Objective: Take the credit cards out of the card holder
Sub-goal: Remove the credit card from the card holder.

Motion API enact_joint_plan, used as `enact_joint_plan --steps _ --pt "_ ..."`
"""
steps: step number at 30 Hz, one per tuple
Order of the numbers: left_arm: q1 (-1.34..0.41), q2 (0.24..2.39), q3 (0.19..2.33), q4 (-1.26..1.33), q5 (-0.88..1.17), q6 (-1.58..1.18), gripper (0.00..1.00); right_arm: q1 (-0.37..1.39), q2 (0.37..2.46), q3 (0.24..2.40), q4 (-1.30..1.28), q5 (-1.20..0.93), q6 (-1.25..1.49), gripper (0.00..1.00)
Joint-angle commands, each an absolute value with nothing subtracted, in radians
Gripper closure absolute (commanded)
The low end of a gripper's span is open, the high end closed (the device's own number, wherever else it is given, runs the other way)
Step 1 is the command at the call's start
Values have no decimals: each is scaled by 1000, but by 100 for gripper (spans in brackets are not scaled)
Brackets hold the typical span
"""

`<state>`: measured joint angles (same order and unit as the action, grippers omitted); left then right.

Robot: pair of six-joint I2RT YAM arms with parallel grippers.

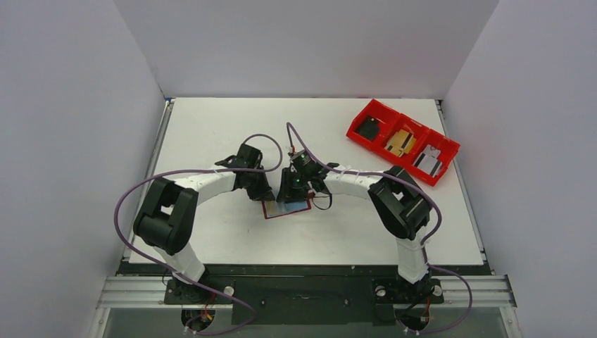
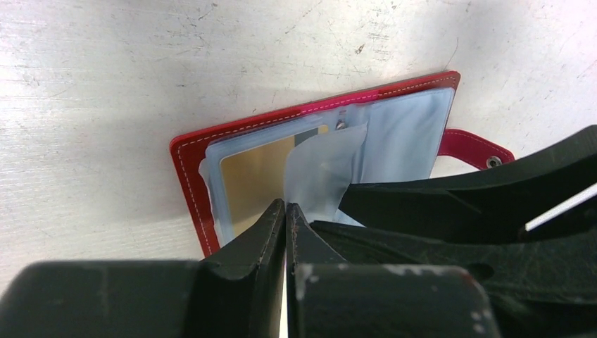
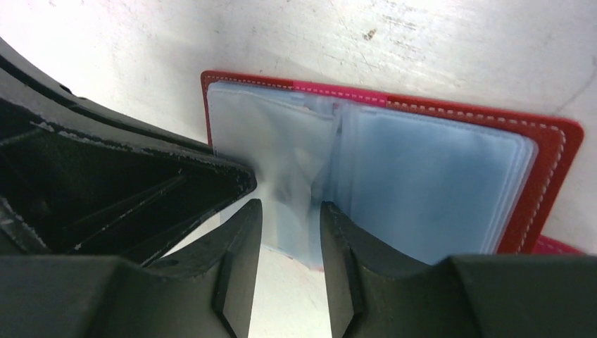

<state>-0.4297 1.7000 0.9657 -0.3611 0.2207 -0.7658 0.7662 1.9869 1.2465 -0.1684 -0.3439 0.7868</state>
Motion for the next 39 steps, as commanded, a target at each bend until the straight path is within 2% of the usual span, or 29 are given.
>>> enact_joint_plan --steps 1,11,20,26,33,39 --pt "-436 1651 1013 -344 207 -747 100 760 1882 1300 -251 -281 769 66" --pt "-484 1656 1077 -346 237 -734 99 704 1732 1254 -330 -194 765 64" --pt "-536 1761 1159 -288 268 -735 80 642 1626 1181 -384 -111 736 64" --pt "-569 1857 1230 -276 288 -740 71 610 1584 1137 -401 -96 724 64" --pt "-580 1889 1259 -279 289 -742 54 603 1570 1112 -405 -89 722 64" --pt "-574 1863 1287 -320 275 -725 51 604 1575 1119 -405 -95 724 64"
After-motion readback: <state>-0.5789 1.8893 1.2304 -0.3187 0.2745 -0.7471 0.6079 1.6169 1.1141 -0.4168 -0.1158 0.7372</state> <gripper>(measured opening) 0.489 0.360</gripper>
